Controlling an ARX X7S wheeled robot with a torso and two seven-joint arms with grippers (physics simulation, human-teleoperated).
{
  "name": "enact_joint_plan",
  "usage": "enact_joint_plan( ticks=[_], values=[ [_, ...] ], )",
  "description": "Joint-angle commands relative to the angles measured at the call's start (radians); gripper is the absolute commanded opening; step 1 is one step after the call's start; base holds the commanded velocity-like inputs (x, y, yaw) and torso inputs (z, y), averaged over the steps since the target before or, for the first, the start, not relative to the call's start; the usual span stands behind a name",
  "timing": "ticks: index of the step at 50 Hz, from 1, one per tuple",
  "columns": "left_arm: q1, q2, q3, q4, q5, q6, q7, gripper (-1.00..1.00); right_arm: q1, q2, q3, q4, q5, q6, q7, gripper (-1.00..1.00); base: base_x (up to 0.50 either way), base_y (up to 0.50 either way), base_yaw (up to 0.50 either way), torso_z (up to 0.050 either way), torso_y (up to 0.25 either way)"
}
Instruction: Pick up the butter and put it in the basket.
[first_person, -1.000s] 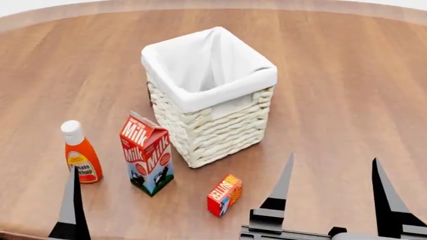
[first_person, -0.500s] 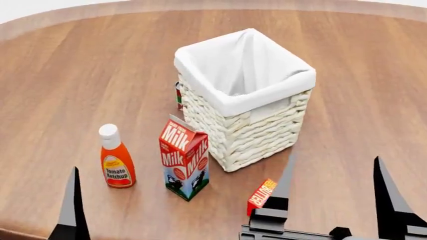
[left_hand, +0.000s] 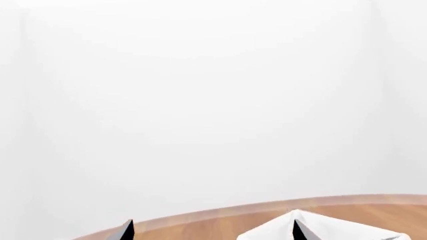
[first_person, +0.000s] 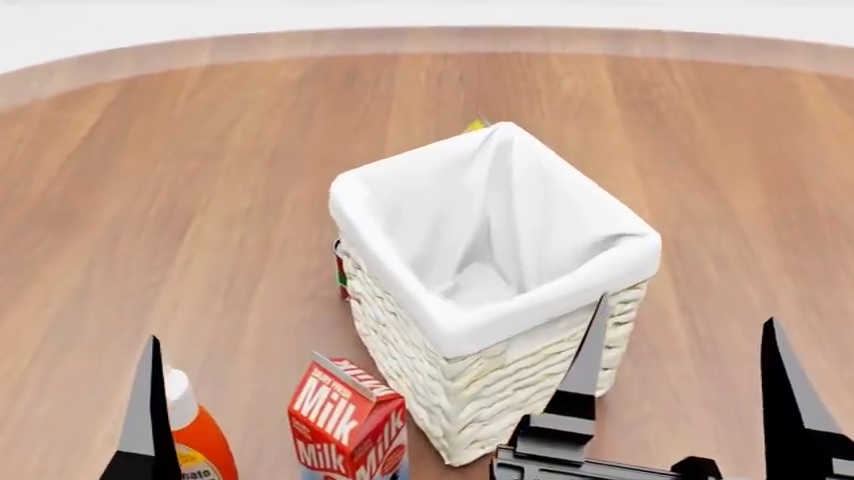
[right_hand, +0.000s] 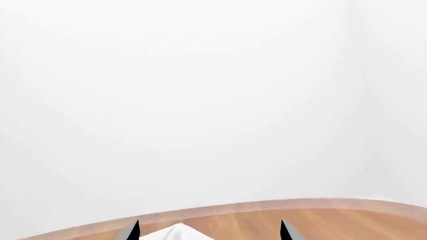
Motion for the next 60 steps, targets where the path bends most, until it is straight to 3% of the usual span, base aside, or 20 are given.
enact_joint_plan(
  ticks=[1, 4, 16, 48, 60],
  values=[
    [-0.001, -0.009, 0.007, 0.006, -0.006, -0.003, -0.01, 1.0, -0.008, -0.017, 0.021, 0.01, 0.024, -0.061, 0.017, 1.0, 0.36, 0.0, 0.0, 0.0, 0.0],
    [-0.002, -0.012, 0.007, 0.008, -0.01, -0.003, -0.014, 1.0, -0.008, 0.014, -0.014, 0.006, -0.043, -0.033, 0.026, 1.0, 0.0, 0.0, 0.0, 0.0, 0.0],
    [-0.004, -0.023, 0.021, 0.003, -0.014, 0.001, -0.028, 1.0, -0.044, 0.003, 0.016, 0.011, 0.031, -0.14, 0.0, 1.0, 0.0, 0.0, 0.0, 0.0, 0.0],
    [-0.011, -0.045, 0.034, 0.024, -0.024, 0.005, -0.056, 1.0, -0.035, 0.028, 0.018, -0.003, 0.039, -0.118, 0.04, 1.0, 0.0, 0.0, -0.5, 0.0, 0.0],
    [-0.012, -0.056, 0.032, 0.04, -0.057, -0.019, -0.049, 1.0, -0.019, 0.047, -0.005, 0.001, 0.018, -0.066, 0.064, 1.0, 0.0, 0.0, 0.0, 0.037, -0.031]
  ],
)
